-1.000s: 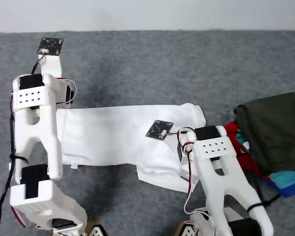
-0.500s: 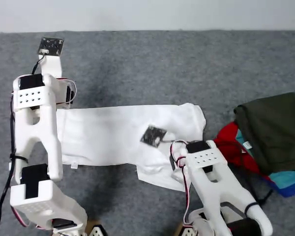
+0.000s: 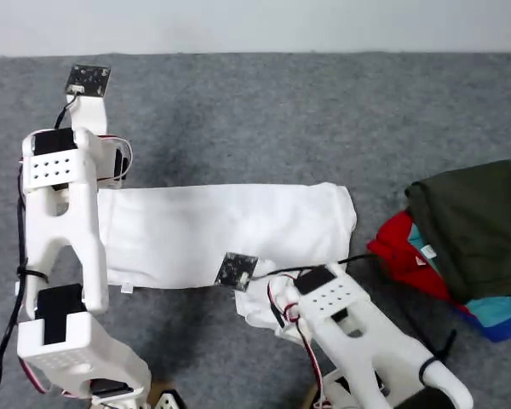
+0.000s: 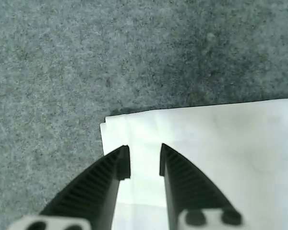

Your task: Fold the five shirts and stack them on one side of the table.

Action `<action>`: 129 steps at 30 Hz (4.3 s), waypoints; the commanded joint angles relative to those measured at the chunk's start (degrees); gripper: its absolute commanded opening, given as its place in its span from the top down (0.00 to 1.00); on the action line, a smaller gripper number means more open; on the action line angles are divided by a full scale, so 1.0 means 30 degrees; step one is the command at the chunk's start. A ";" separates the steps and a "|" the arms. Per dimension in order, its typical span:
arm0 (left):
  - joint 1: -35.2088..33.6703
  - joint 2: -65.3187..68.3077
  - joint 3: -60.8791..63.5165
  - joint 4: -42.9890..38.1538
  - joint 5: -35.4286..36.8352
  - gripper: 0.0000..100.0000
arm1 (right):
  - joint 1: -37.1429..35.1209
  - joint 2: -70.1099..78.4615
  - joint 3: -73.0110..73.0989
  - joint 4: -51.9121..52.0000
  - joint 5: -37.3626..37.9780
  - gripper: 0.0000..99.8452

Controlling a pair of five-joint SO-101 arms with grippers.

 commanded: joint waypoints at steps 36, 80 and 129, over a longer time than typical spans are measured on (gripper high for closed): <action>0.0176 -0.1231 0.0952 0.0088 0.0029 0.89 | 0.3385 -0.7282 0.0527 0.6374 0.4835 0.80; 0.0176 -0.1084 0.0952 0.0088 0.0029 0.89 | 0.6491 -0.1070 -0.5890 -0.1714 0.1700 0.99; -0.3429 0.7179 -0.2916 0.4923 0.1348 0.84 | 0.8044 0.0249 -1.2190 0.1070 -0.3516 0.86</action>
